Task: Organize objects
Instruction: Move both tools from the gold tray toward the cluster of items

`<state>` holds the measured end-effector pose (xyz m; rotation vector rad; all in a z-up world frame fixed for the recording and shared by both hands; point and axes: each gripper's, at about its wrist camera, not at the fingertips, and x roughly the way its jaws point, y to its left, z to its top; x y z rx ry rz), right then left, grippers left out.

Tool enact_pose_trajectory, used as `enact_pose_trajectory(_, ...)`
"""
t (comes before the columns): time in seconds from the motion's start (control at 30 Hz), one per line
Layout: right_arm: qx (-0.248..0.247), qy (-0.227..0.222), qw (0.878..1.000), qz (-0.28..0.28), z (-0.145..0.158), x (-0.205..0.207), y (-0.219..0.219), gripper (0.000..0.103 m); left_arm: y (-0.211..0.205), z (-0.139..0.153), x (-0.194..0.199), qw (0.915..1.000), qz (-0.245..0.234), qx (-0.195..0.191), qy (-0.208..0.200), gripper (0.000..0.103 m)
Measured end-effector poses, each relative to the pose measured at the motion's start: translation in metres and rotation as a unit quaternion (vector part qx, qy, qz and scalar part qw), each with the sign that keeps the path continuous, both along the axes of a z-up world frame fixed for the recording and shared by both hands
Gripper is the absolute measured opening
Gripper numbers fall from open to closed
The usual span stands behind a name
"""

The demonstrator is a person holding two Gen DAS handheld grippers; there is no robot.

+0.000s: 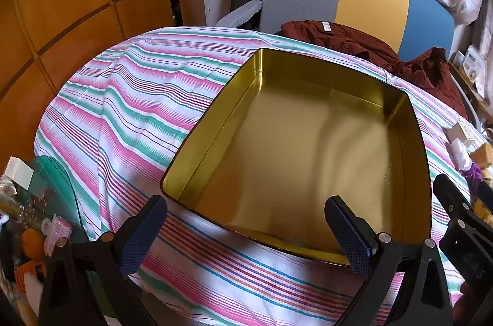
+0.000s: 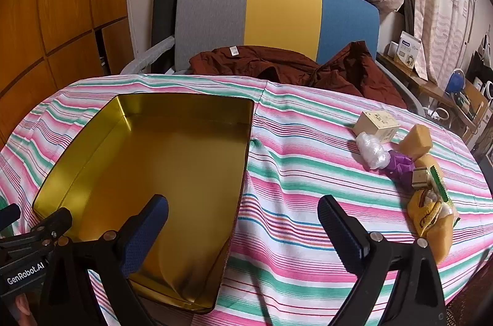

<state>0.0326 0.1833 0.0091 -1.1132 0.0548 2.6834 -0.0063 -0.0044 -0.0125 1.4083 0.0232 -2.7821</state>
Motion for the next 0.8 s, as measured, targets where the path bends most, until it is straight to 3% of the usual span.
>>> enact_pose_trajectory(0.3, 0.005, 0.005, 1.000, 0.002, 0.002, 0.003, 0.002, 0.099, 0.003, 0.001, 0.001, 0.9999, -0.006, -0.006, 0.008, 0.103)
enact_pose_trajectory(0.5, 0.009, 0.039, 0.999, -0.005, 0.014, 0.015, 0.025, 0.103, 0.008, 0.002, 0.005, 0.9996, -0.019, -0.005, 0.021, 0.103)
enact_pose_trajectory(0.6, -0.031, 0.029, 0.999, 0.000, 0.011, 0.014, 0.048, 0.103, 0.013, -0.003, 0.006, 0.9994, -0.025, -0.003, 0.022, 0.103)
enact_pose_trajectory(0.67, -0.104, 0.017, 0.994, 0.030, 0.002, 0.011, 0.067, 0.103, 0.016, -0.007, 0.008, 0.9992, -0.030, 0.014, 0.021, 0.103)
enact_pose_trajectory(0.73, -0.164, -0.012, 0.986, 0.023, -0.010, 0.011, 0.086, 0.103, 0.020, -0.013, 0.010, 0.9983, -0.043, 0.039, 0.011, 0.103)
enact_pose_trajectory(0.8, -0.152, -0.005, 0.988, 0.004, -0.012, 0.021, 0.100, 0.103, 0.028, -0.018, 0.012, 0.9963, -0.065, 0.057, -0.004, 0.103)
